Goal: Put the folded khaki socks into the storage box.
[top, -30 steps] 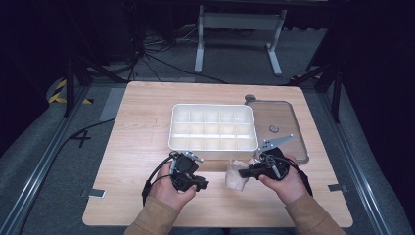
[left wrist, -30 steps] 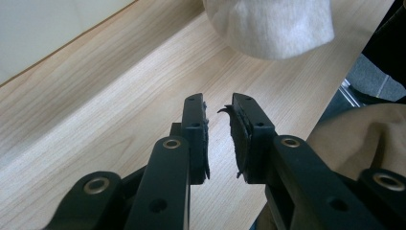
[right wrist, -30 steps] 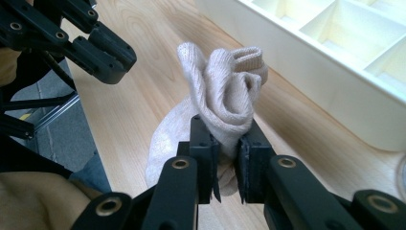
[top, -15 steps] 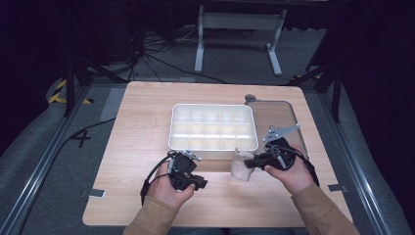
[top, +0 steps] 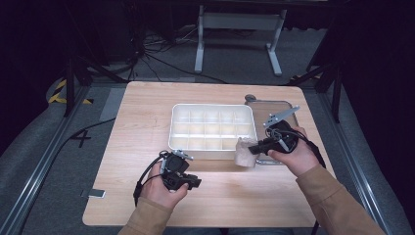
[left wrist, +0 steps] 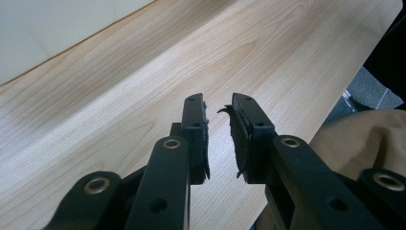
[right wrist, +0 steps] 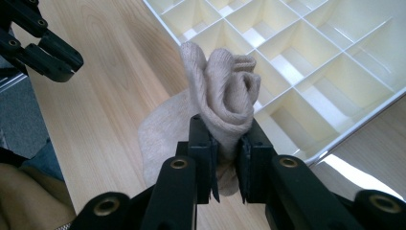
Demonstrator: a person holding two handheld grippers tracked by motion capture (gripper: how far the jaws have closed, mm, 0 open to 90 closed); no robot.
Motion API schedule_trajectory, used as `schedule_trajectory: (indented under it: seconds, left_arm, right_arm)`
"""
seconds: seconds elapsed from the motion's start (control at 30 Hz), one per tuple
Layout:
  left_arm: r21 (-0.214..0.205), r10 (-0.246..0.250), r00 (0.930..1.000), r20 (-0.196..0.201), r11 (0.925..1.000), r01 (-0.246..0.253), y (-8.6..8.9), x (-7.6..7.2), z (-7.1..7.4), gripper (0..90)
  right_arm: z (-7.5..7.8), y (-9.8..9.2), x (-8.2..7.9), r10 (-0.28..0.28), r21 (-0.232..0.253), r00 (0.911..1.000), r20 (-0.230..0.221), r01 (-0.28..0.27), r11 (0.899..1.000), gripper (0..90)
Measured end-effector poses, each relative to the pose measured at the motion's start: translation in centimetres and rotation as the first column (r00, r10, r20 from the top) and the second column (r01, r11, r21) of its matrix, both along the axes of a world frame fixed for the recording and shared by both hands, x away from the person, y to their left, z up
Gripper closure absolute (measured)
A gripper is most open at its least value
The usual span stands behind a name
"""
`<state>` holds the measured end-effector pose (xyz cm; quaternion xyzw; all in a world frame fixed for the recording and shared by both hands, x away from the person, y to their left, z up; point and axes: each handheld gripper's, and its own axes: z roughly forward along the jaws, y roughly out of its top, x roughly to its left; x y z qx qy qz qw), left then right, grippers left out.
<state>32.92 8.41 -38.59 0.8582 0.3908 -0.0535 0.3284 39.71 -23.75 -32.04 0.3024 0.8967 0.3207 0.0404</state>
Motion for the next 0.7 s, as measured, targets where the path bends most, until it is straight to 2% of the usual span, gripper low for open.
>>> schedule_trajectory:
  seconds: [0.1, 0.13, 0.23, 0.43, 0.7]
  left_arm:
    - [-0.002, 0.006, 1.0000, -0.002, 1.0000, -0.006, 0.2, 0.0, 0.0, 76.2]
    - [-0.006, 0.014, 0.9999, 0.000, 0.9999, -0.014, 0.3, -0.1, -0.1, 76.2]
    - [-0.004, 0.031, 0.9995, 0.004, 0.9995, -0.031, 1.0, -0.1, -0.2, 76.2]
    - [-0.006, 0.072, 0.9973, 0.013, 0.9974, -0.072, 2.5, -0.7, -0.1, 75.4]
    - [-0.010, 0.121, 0.9926, 0.007, 0.9926, -0.121, 4.0, -1.1, -0.1, 74.5]
  right_arm:
    - [0.3, -0.1, 0.4, 0.007, -0.010, 1.0000, 0.002, -0.007, 1.000, 78.4]
    - [0.7, -0.2, 0.8, 0.013, -0.035, 0.9999, 0.005, -0.013, 0.999, 78.3]
    - [1.0, -0.2, 1.1, 0.018, -0.052, 0.9998, 0.004, -0.018, 0.998, 78.3]
    - [2.3, 0.0, 2.4, 0.038, -0.132, 0.9988, 0.030, -0.034, 0.991, 78.2]
    - [3.5, 0.7, 3.6, 0.056, -0.166, 0.9976, 0.040, -0.049, 0.985, 78.1]
